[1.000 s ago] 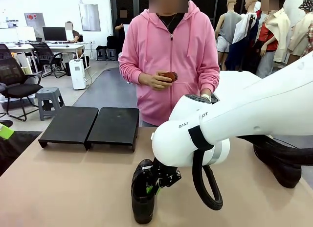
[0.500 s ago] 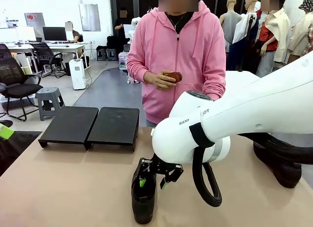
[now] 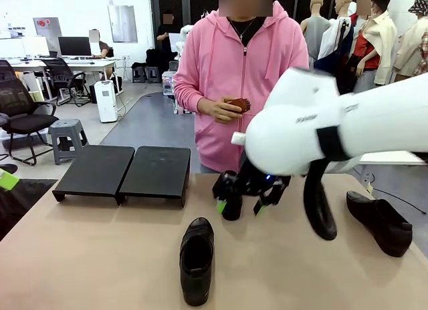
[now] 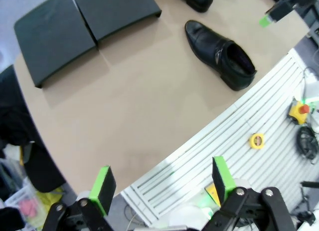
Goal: Organize the shoes by placing them on the stand.
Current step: Pick up one Shoe and place it in the middle of the table, then place the Shoe from the middle of the table onto the Shoes Stand.
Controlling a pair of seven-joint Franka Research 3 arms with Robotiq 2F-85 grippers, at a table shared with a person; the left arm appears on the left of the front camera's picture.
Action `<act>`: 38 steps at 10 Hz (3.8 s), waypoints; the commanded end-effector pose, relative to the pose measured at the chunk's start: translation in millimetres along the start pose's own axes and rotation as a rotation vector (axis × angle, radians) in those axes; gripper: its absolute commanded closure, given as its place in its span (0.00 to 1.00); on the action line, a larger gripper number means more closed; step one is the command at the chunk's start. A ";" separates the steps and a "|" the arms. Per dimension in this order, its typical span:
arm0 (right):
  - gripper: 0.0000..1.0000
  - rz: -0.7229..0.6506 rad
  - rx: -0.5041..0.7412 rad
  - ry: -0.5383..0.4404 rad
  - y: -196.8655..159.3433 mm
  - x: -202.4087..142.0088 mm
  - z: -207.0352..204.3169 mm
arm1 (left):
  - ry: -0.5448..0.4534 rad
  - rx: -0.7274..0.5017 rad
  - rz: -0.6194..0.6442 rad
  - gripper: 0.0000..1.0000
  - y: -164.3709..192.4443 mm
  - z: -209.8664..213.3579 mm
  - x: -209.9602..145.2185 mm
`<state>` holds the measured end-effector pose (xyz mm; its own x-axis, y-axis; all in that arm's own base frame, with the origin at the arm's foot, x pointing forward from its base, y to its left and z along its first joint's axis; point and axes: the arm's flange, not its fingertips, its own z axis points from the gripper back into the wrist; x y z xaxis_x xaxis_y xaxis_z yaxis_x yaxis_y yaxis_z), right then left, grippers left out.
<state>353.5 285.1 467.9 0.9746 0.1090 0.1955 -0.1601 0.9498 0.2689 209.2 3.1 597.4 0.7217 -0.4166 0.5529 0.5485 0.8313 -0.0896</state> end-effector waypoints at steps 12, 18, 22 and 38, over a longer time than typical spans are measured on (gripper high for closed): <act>0.00 -0.386 0.030 -0.276 -187.3 -39.7 209.7 | -0.006 -0.013 -0.008 0.00 1.4 0.2 -0.9; 0.00 -0.590 0.406 -0.075 -372.3 -111.5 269.0 | -0.006 -0.013 -0.008 0.00 1.4 0.2 -0.9; 0.00 -0.615 0.389 -0.085 -378.5 -113.7 267.6 | -0.006 -0.013 -0.008 0.00 1.4 0.2 -0.9; 0.00 -0.615 0.389 -0.085 -378.5 -113.7 267.6 | 0.530 0.056 -0.146 0.00 -262.4 -215.7 129.1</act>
<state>260.1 -164.3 592.6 0.8890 -0.4568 -0.0312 0.3665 0.6690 0.6466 229.9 -335.7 506.3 0.7714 -0.6297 0.0914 0.6338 0.7732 -0.0216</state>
